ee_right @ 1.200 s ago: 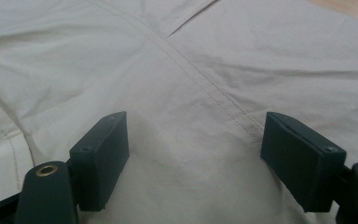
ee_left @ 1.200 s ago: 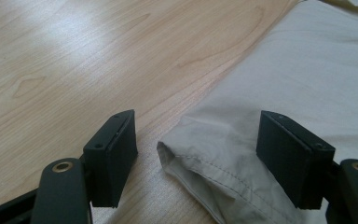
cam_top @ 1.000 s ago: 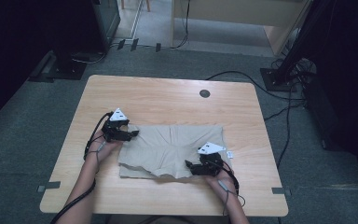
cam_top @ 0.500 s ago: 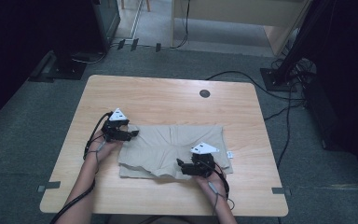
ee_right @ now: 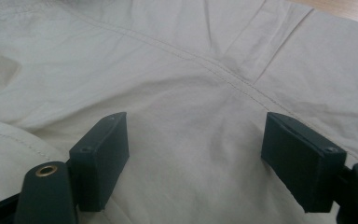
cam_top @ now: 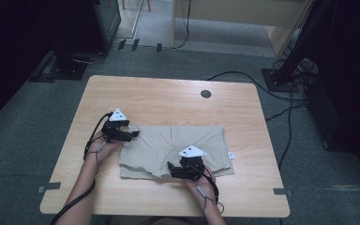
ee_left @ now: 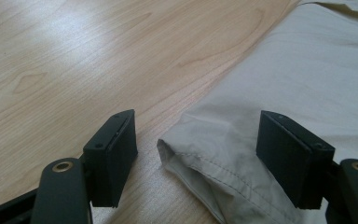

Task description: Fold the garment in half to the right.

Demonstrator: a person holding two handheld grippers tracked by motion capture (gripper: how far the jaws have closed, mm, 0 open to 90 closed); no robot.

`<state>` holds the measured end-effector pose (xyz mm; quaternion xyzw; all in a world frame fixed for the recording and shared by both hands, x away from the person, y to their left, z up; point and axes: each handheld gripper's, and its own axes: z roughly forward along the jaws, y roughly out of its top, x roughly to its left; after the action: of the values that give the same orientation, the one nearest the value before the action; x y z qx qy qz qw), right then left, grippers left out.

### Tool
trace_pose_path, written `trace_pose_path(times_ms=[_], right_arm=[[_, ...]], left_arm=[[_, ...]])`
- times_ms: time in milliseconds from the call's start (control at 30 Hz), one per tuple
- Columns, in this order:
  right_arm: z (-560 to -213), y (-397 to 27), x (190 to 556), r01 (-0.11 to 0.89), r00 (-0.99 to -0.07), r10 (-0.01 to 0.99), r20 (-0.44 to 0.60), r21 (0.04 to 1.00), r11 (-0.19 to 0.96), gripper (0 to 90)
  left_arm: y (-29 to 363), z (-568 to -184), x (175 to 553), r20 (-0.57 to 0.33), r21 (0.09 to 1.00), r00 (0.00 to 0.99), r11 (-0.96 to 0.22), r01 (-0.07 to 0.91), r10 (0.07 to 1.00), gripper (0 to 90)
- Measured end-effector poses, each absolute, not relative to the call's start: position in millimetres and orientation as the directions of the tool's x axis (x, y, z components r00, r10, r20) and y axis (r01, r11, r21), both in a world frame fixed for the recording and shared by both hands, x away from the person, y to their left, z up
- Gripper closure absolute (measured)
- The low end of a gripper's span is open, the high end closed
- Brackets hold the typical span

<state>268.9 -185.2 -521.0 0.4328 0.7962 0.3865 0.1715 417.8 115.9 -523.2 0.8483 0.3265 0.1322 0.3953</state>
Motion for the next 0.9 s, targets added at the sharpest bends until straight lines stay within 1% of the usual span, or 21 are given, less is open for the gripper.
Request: trace_pose_path(times_ms=[433,700,767,900], right_arm=[[-526.2,-173.8,265.7,0.541,-0.558,0.83,-0.003,0.757,0.366,23.3],[-522.8,-175.1,266.5,0.562,-0.56,0.828,0.008,0.739,0.373,23.7],[-519.3,-175.5,267.0,0.566,-0.563,0.826,0.028,0.742,0.36,23.7],[-511.2,-169.5,266.7,0.544,-0.576,0.817,0.025,0.758,0.36,23.7]], left_arm=[[116.4,-523.2,417.6,-0.033,0.757,0.755,-0.477,0.446,0.654,29.0],[117.5,-523.3,417.6,-0.036,0.758,0.76,-0.478,0.444,0.649,29.0],[117.4,-523.3,417.6,-0.033,0.758,0.76,-0.479,0.442,0.648,29.0],[117.4,-523.3,417.5,-0.032,0.758,0.76,-0.48,0.442,0.649,29.0]])
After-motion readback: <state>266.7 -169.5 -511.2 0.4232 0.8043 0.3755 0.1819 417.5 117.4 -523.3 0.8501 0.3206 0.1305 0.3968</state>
